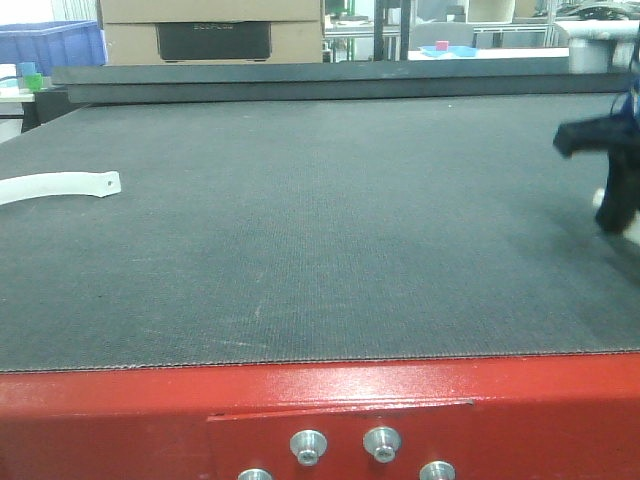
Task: Grab PVC pipe and place in blue bin
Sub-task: 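Close the right gripper on the edge of the white pipe arc, then lower the left gripper over the other white pipe arc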
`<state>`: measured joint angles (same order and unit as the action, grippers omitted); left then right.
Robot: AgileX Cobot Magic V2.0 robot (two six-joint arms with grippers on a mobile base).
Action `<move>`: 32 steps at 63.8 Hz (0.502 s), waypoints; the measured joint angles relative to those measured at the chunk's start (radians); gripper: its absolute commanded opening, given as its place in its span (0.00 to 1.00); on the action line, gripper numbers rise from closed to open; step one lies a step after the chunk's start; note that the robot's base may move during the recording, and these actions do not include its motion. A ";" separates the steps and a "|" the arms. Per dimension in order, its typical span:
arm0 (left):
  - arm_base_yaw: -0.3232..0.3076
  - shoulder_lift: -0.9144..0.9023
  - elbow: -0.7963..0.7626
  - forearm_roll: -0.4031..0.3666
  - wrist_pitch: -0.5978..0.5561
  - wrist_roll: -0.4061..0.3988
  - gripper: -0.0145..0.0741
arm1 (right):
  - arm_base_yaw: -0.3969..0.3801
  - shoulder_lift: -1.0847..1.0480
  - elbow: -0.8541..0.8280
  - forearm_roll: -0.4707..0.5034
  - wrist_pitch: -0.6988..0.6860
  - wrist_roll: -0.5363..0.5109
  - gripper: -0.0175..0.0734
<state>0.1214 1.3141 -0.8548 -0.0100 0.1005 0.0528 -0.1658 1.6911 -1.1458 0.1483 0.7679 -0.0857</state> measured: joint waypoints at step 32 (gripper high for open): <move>0.036 0.151 -0.147 -0.004 0.132 0.000 0.46 | 0.000 -0.419 -0.032 0.029 0.032 0.000 0.01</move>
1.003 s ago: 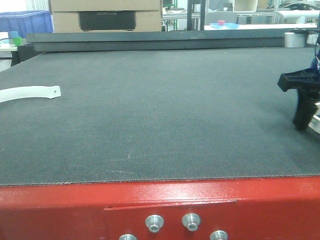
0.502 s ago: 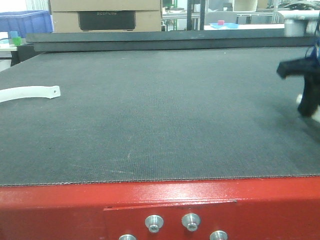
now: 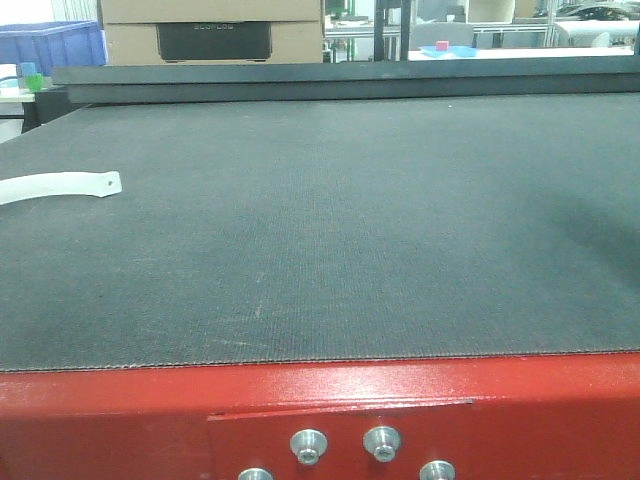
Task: Grab PVC pipe and place in blue bin
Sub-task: 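Lower the left gripper over the other white pipe arc, then close the left gripper on the edge of its white pipe arc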
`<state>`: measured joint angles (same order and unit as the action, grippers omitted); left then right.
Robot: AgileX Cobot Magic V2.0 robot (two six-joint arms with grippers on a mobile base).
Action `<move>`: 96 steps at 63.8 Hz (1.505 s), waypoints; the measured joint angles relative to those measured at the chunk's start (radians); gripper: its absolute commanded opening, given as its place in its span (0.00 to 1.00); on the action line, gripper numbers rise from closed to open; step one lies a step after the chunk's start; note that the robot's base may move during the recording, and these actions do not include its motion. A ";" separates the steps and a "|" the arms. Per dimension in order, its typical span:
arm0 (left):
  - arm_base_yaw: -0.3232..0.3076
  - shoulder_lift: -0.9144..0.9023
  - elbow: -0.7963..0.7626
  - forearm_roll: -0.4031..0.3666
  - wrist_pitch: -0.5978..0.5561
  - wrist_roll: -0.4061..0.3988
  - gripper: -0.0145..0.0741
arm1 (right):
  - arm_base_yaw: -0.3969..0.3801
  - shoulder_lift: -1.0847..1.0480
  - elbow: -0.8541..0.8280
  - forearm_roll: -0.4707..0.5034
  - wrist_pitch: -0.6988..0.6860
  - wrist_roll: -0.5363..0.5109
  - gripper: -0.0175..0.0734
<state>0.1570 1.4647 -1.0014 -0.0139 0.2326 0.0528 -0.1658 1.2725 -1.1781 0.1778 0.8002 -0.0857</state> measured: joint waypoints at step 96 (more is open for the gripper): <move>0.000 0.342 -0.262 0.042 0.225 0.000 0.46 | 0.000 -0.299 0.000 0.038 0.212 0.000 0.01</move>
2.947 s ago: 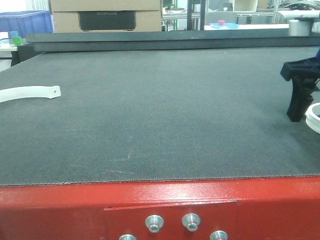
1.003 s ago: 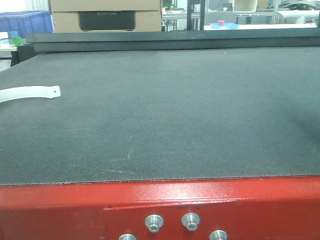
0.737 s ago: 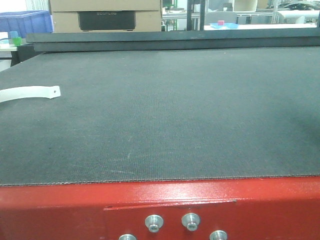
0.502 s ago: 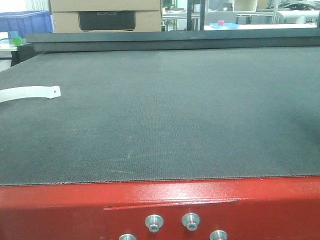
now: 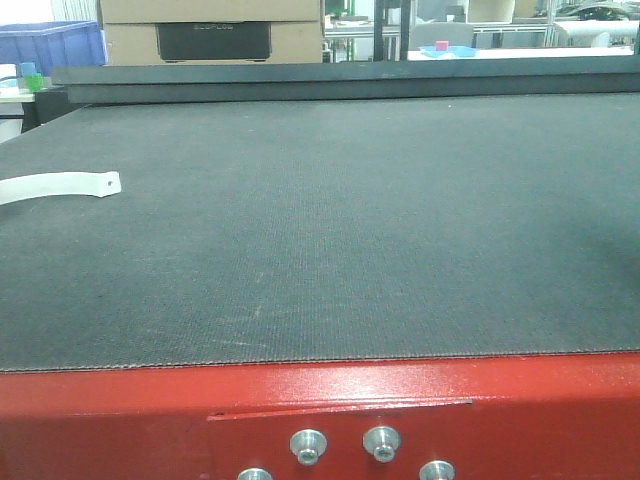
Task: Grab PVC pipe and place in blue bin
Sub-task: 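Close the left gripper on the edge of its white pipe arc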
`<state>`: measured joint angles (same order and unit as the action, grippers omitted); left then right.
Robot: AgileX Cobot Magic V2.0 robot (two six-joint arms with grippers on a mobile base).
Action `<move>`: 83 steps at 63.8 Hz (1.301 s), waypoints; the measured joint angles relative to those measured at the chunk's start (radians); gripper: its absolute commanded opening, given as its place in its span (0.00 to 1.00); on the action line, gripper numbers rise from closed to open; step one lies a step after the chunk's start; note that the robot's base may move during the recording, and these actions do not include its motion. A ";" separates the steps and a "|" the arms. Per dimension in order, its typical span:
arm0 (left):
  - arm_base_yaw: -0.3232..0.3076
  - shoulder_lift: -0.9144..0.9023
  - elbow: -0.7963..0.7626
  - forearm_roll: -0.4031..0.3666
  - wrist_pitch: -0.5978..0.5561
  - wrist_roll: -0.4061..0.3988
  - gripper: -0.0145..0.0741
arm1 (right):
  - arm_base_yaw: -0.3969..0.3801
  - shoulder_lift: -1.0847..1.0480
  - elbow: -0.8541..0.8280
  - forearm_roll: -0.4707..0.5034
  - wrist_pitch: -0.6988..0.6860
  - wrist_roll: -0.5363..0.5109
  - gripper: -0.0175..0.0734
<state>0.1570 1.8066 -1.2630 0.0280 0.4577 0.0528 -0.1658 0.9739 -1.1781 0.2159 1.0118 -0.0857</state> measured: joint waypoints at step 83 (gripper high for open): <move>0.000 0.108 0.000 0.001 -0.054 -0.003 0.04 | 0.000 0.000 0.000 0.000 -0.025 0.000 0.01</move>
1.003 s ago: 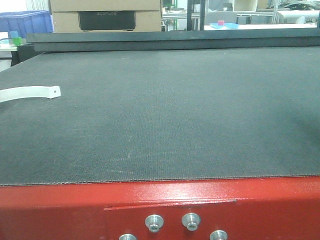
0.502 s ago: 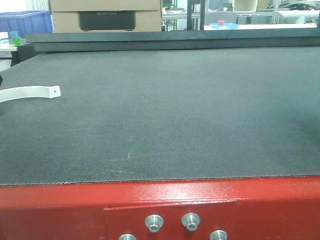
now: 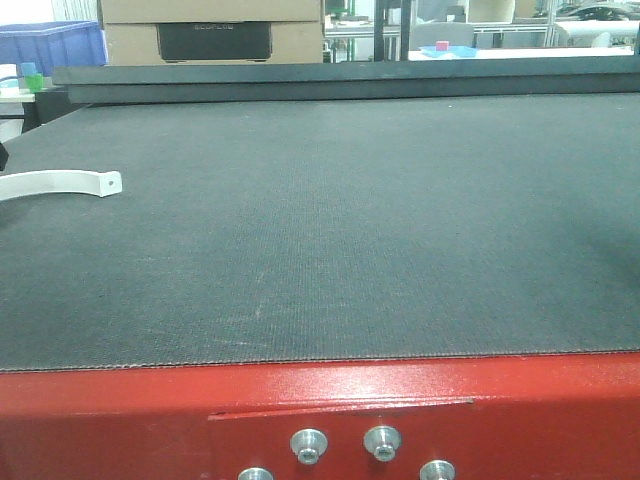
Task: Grab PVC pipe and place in blue bin
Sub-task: 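Close the left gripper on the edge of its white pipe arc, then lift both held white arcs up off the table surface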
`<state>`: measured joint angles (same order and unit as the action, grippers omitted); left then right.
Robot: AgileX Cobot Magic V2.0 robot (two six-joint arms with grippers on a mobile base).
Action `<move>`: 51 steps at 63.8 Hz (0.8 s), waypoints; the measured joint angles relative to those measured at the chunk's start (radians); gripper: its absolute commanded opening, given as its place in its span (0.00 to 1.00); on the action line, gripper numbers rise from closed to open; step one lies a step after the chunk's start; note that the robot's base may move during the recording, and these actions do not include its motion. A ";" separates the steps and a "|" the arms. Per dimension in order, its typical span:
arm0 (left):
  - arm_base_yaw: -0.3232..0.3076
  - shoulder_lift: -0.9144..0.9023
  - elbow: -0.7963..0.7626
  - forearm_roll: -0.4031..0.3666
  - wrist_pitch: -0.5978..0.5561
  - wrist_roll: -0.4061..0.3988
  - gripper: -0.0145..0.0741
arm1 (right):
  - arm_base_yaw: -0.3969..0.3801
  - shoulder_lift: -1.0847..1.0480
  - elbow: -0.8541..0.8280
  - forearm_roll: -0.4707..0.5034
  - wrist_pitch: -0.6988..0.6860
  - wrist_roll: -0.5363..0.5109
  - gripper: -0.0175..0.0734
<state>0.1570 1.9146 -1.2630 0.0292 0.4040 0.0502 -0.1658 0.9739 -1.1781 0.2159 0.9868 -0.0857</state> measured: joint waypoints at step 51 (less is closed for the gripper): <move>0.000 -0.216 0.004 -0.029 0.060 0.000 0.04 | 0.000 -0.129 0.000 0.000 -0.137 -0.044 0.01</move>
<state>0.1570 1.6987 -1.2587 0.0000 0.4636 0.0504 -0.1658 0.8451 -1.1781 0.2159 0.8495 -0.1295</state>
